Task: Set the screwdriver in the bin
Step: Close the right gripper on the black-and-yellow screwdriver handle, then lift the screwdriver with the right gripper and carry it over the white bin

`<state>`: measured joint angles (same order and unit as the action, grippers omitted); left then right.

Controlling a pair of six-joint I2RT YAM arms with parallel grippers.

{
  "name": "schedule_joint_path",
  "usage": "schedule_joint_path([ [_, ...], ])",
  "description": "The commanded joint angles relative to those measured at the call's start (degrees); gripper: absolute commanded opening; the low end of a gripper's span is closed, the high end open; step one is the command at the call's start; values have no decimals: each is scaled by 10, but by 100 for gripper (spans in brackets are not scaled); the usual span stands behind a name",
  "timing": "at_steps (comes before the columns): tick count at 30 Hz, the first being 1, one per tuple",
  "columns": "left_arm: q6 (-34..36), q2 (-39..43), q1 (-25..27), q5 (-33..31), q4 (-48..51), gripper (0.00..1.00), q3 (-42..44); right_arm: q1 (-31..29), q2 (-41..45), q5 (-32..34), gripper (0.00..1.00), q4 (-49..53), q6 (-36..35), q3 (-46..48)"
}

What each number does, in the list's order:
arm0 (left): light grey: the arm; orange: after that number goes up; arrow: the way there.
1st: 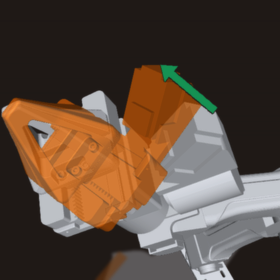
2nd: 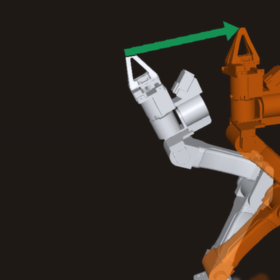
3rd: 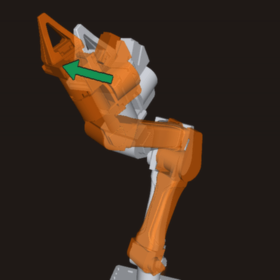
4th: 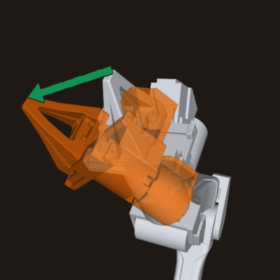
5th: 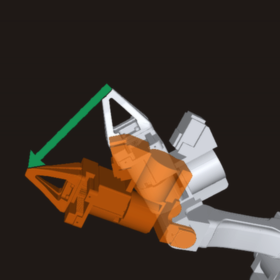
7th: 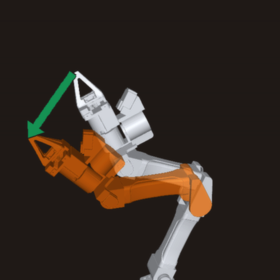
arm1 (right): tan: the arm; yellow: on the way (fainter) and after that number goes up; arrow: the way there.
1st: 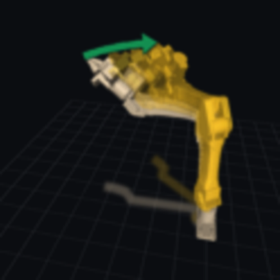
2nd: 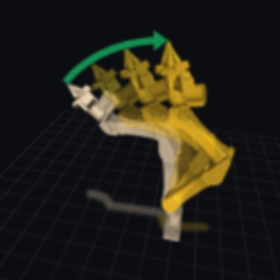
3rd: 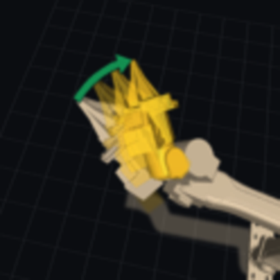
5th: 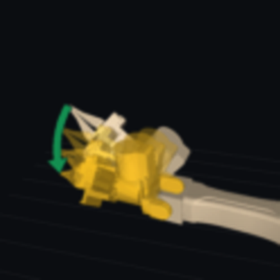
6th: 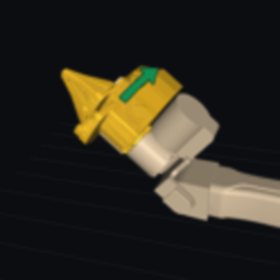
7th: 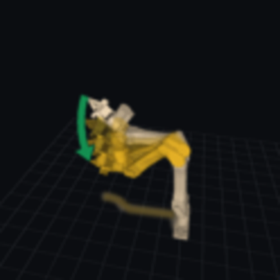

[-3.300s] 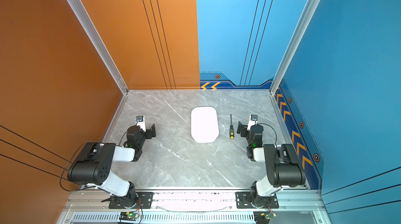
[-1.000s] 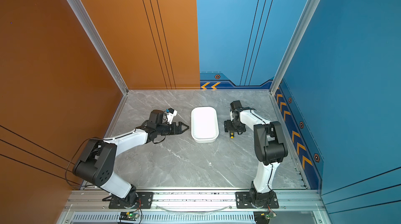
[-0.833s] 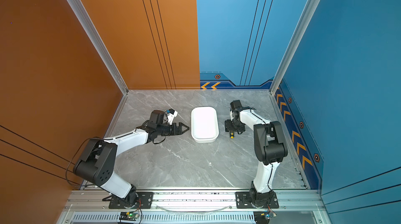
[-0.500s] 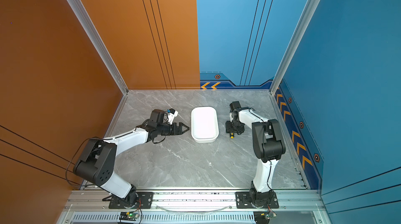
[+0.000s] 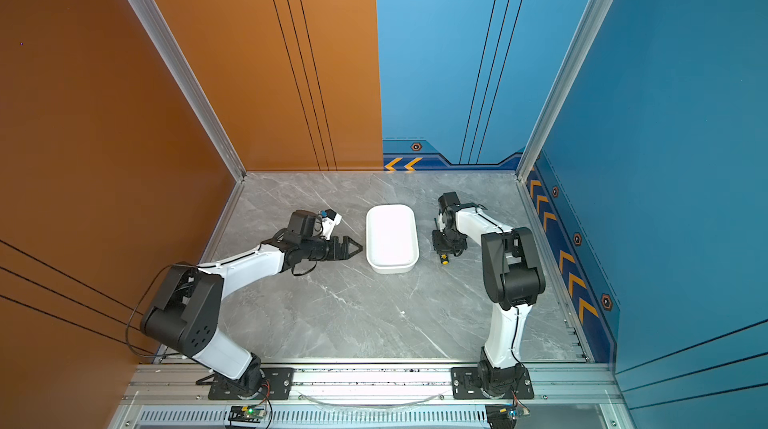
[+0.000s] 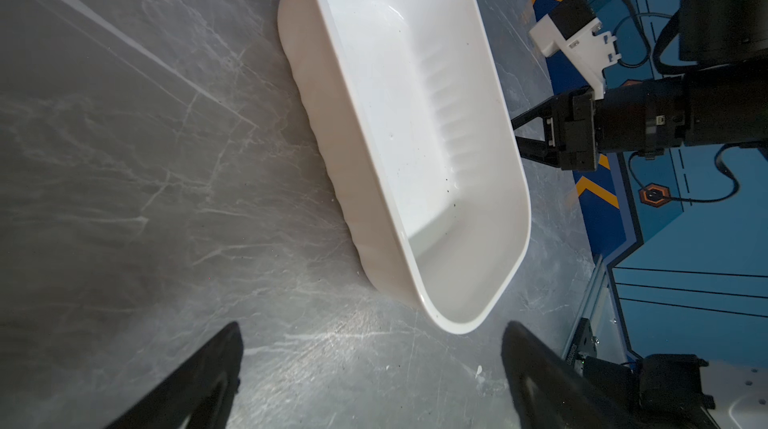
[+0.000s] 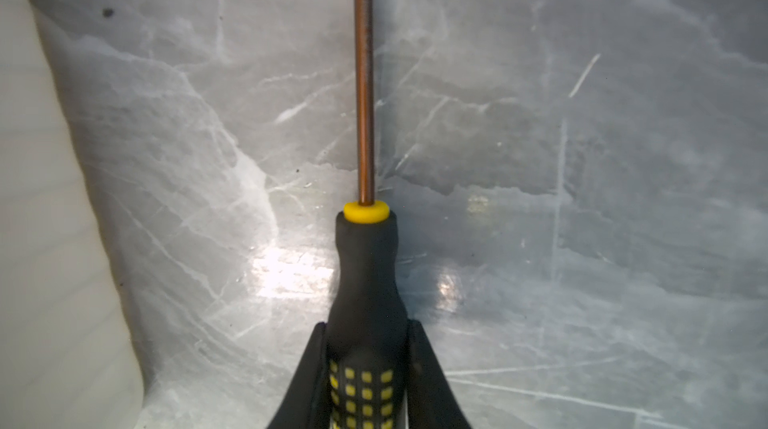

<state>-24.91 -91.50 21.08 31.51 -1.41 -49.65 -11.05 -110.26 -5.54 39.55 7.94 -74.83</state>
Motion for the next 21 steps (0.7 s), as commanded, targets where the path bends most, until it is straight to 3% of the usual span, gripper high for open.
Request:
schedule_joint_path([
  [1,18,14,4,-22,20,98,-12,0,-6,0,14,19,11,-7],
  [12,51,94,-5,-109,58,98,20,0,116,-37,7,59,68,-26],
  [21,50,166,-53,-126,75,98,61,-101,163,-27,8,105,139,-93],
])
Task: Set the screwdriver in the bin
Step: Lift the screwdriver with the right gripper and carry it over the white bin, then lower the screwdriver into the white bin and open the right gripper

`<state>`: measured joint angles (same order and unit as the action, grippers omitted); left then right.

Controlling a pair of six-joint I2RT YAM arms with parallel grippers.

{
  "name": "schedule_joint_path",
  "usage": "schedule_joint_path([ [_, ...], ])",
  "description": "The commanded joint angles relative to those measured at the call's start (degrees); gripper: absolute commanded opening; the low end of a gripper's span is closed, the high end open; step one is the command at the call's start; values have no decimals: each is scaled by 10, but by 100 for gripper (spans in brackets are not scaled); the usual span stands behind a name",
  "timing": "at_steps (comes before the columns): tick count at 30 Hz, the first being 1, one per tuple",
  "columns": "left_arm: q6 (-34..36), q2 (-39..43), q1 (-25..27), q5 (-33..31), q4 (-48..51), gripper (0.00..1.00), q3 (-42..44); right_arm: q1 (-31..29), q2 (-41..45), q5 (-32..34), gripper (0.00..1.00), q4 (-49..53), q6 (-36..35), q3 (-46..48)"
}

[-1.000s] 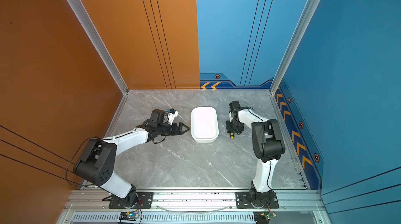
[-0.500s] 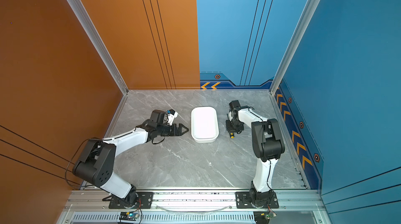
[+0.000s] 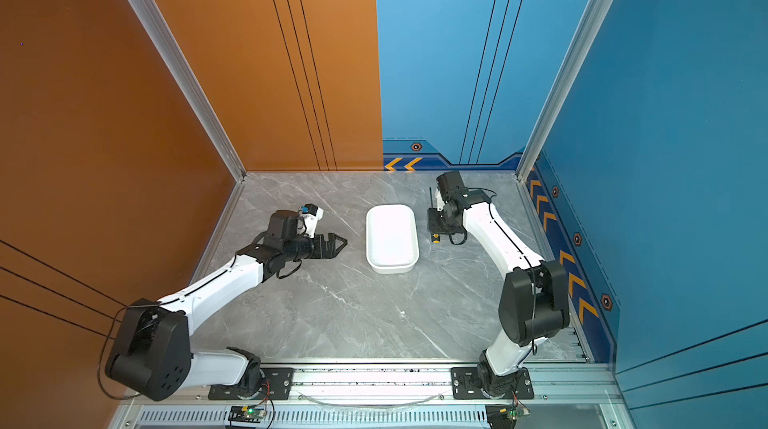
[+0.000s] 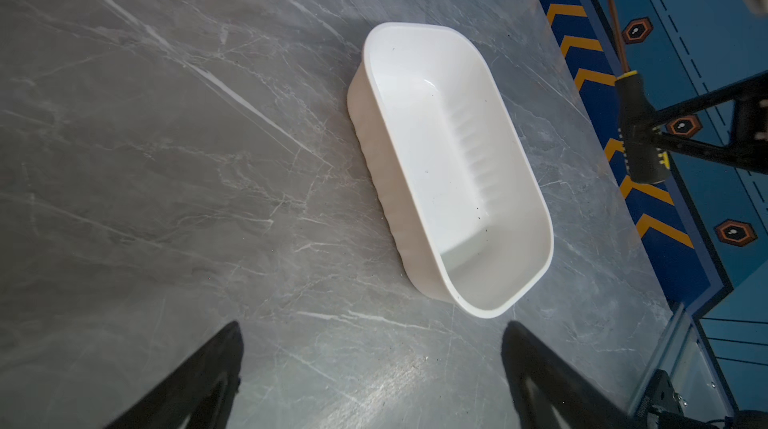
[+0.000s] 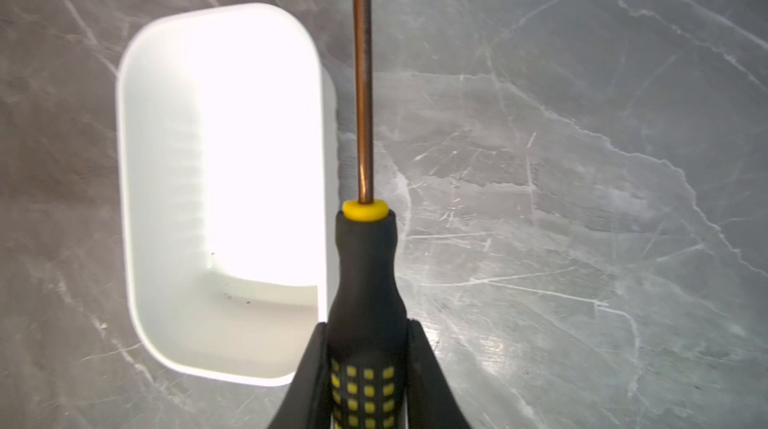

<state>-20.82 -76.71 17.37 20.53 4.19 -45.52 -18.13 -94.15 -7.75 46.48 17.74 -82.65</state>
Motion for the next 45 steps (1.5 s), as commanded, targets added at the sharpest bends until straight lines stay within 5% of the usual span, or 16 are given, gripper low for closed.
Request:
schedule_joint_path([
  [1,8,23,-25,-13,17,98,27,-46,-2,-1,8,35,54,-19],
  [14,2,45,-59,0,-13,98,71,-138,-109,45,5,9,133,-45],
  [33,6,48,-63,-8,-21,98,81,-154,-215,57,5,-2,162,-77],
  [45,1,55,-64,-13,-15,98,84,-156,-243,56,17,-3,162,-99],
])
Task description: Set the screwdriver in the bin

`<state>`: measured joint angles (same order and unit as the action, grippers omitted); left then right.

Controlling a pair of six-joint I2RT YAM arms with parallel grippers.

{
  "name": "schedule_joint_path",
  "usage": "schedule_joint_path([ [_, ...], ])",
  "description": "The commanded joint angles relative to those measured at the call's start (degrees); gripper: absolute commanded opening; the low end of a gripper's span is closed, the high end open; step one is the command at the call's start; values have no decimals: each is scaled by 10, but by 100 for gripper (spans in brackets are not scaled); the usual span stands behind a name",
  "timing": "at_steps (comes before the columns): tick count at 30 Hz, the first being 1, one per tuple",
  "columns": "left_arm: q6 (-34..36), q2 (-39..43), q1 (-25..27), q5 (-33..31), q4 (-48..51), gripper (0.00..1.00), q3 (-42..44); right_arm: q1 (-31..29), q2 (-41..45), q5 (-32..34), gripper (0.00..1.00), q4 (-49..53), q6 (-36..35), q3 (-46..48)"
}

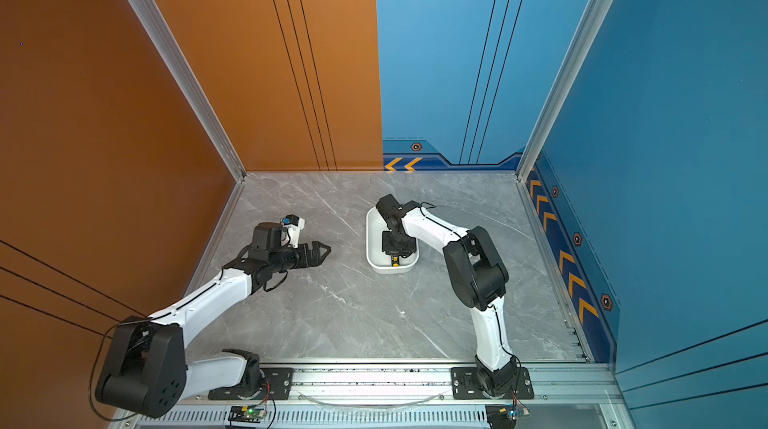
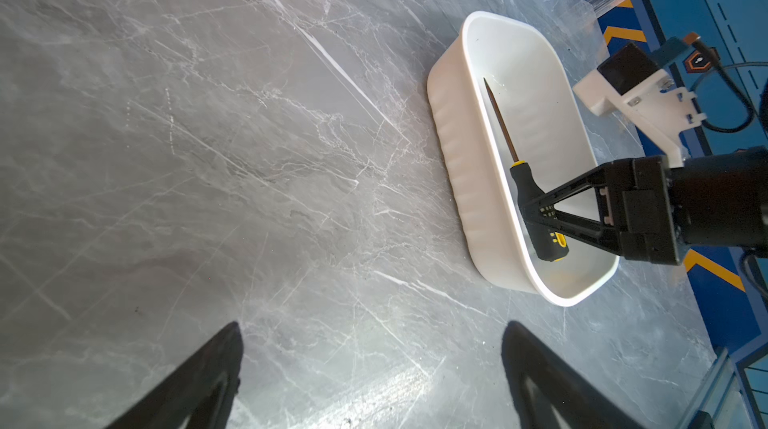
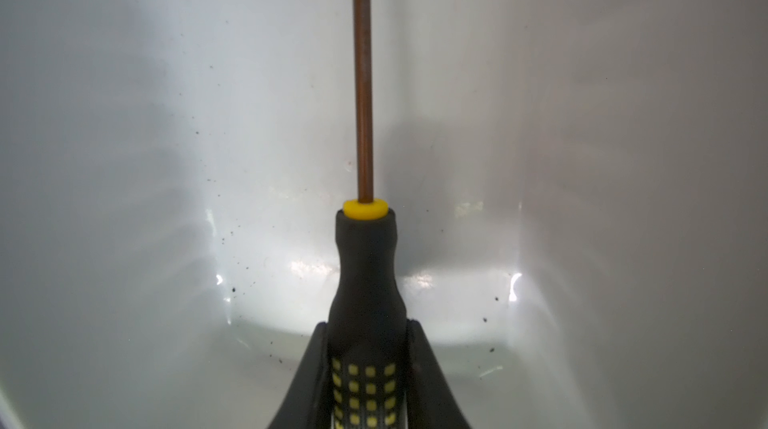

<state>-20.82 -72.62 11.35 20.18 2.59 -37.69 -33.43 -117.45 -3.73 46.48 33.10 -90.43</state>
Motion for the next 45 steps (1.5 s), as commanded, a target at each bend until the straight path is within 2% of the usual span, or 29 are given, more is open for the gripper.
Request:
schedule_joint_path([
  [1,2,15,-4,-11,3,98,6,-4,-10,15,17,-4,8,-21],
  [3,1,17,-3,-12,4,98,6,-3,-10,17,19,-3,8,-21],
  [5,1,17,-3,-9,11,98,3,-4,-10,15,30,-3,5,-22],
  [9,2,20,-2,-12,15,98,2,-4,-10,22,43,-3,1,-19],
  [16,2,21,-2,-18,15,98,3,-4,4,20,48,-1,-10,-19],
  [20,11,22,-2,-26,20,98,2,-3,70,37,56,17,-32,-19],
  [23,32,32,0,-55,19,98,6,3,149,50,58,24,-91,-11],
  [26,67,62,0,-105,-7,98,23,13,249,155,64,9,-179,24],
  [28,100,86,-2,-148,-42,98,43,35,321,222,69,-51,-236,87],
  [30,139,108,-11,-166,-80,98,62,85,388,224,73,-125,-267,161],
  [32,179,121,-26,-192,-111,98,83,171,450,165,75,-196,-264,237],
  [35,200,120,-58,-216,-200,98,130,271,510,85,77,-302,-257,352],
  [37,211,110,-78,-207,-248,98,152,308,535,56,78,-370,-270,425],
  [40,241,85,-94,-202,-319,98,179,338,552,58,79,-476,-258,513],
  [43,230,36,-115,-178,-428,98,202,355,557,57,79,-621,-259,607],
  [45,225,1,-121,-168,-457,98,196,362,554,56,80,-713,-266,662],
])
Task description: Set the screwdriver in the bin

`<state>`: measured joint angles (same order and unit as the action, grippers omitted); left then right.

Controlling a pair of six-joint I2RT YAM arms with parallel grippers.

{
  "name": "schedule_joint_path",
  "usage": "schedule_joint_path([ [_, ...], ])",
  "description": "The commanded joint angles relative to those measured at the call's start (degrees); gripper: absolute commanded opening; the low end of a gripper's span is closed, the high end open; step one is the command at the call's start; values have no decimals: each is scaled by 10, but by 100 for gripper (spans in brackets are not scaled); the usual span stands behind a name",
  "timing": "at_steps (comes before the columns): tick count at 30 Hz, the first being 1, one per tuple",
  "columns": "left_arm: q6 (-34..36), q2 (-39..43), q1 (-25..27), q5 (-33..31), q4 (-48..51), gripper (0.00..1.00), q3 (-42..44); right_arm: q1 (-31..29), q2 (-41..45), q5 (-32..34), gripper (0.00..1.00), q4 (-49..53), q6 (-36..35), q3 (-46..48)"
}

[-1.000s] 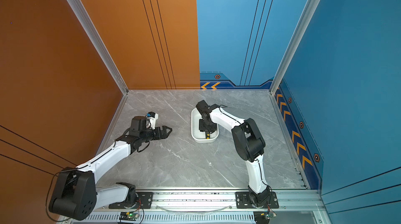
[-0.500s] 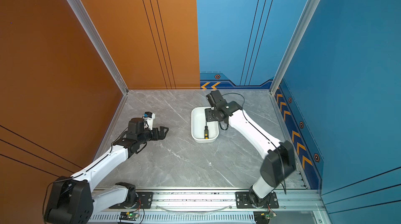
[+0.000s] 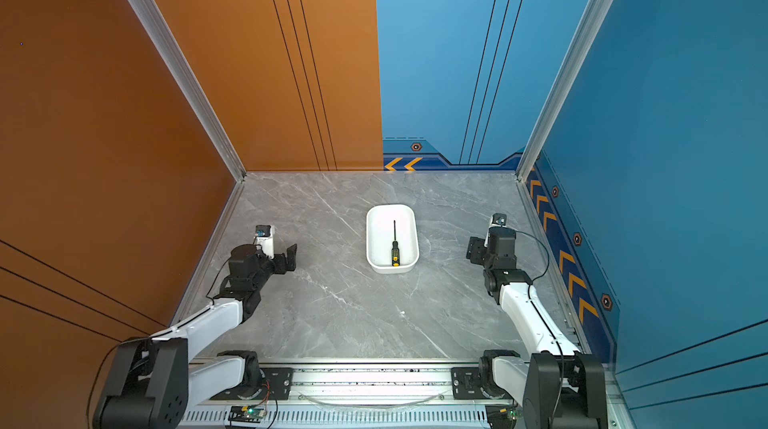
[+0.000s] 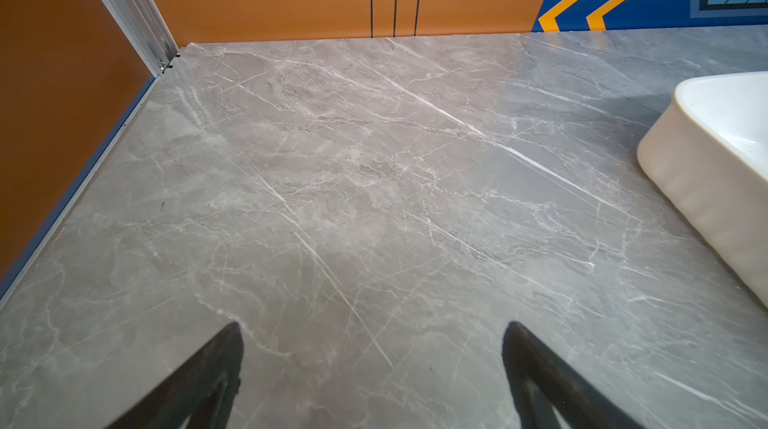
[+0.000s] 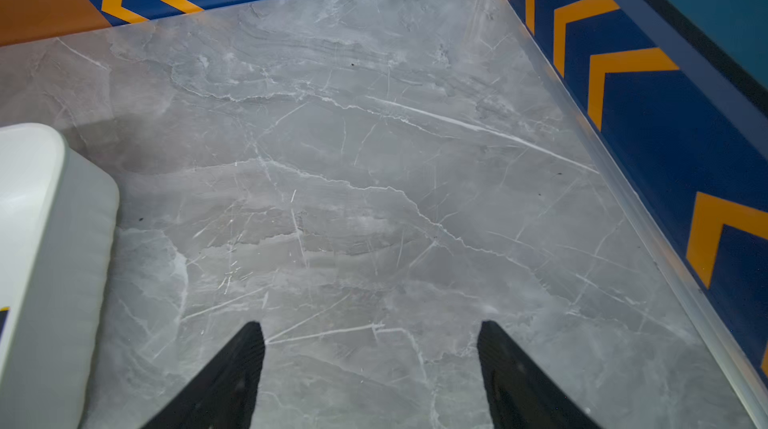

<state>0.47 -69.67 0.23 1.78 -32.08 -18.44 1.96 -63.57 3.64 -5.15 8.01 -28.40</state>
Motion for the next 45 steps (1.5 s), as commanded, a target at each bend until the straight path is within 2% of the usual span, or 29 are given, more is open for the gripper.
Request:
schedule_joint_path([
  [1,11,-52,-11,14,-122,98,-3,10,14,-9,80,-235,-22,65],
  [5,3,-148,-21,39,-181,98,-26,19,-1,23,83,-318,-10,115],
  [8,2,-196,-20,28,-204,98,-37,25,-45,-2,84,-410,3,139],
  [12,0,-200,-19,20,-223,98,-27,21,-146,-36,83,-493,0,128],
  [17,-3,-201,-20,15,-222,98,-28,4,-261,-46,83,-578,-17,117],
  [19,-3,-201,-17,2,-221,98,-29,-3,-244,-45,83,-510,-30,98],
  [23,-3,-201,-9,-27,-219,98,-29,-21,-245,-25,87,-454,-49,68],
  [27,-1,-200,-2,-38,-219,98,-28,-21,-249,-23,100,-467,-48,70],
  [45,-1,-201,-2,-45,-217,98,-30,-21,-251,-21,100,-469,-45,68],
])
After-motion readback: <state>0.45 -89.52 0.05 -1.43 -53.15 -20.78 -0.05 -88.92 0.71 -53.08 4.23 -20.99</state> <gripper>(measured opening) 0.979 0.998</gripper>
